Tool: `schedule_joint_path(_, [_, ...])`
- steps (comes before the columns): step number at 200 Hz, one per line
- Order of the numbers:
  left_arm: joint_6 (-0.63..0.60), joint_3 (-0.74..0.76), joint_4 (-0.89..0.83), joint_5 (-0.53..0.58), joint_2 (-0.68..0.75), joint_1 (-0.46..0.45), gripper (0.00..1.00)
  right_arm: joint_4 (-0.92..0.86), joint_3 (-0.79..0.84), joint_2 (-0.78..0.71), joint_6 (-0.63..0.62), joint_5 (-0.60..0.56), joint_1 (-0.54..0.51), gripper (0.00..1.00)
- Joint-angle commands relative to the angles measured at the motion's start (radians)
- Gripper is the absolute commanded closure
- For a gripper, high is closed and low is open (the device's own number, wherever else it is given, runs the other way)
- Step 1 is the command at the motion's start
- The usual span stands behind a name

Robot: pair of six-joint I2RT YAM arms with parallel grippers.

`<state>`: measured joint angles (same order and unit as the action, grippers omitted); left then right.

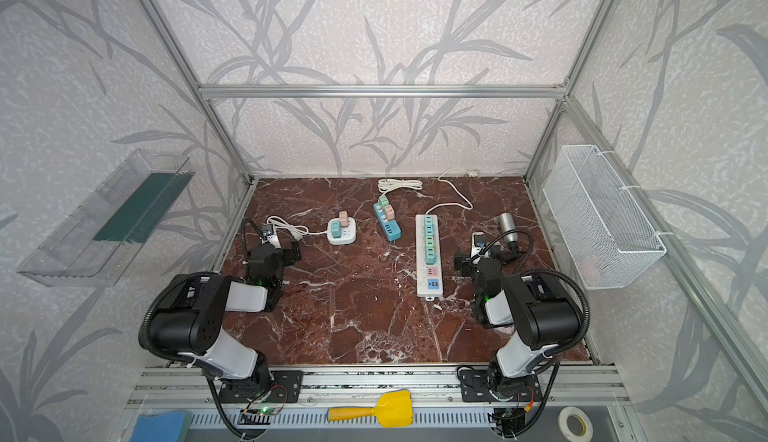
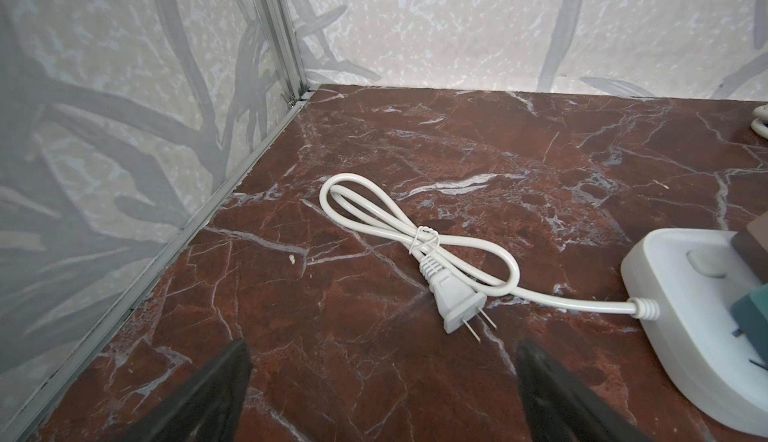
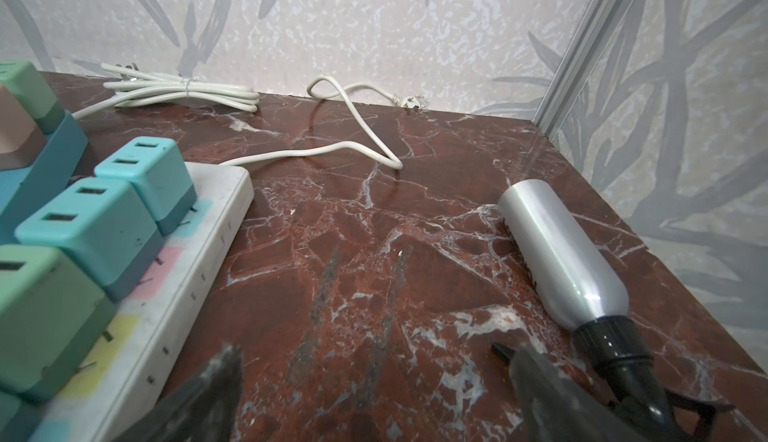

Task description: Insert the plug

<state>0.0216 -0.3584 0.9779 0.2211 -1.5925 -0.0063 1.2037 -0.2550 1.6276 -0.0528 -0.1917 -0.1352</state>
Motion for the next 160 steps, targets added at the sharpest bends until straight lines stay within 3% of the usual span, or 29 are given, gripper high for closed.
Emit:
schedule_joint_path(1, [0.012, -0.014, -0.021, -0.014, 0.022, 0.006, 0.01, -0.178, -0.101, -0.037, 0.008, -0.016, 0.005, 0.01])
schedule_joint_path(160, [0.012, -0.015, -0.021, -0.015, 0.022, 0.006, 0.01, -0.176, -0.099, -0.036, 0.005, -0.018, 0.005, 0.01])
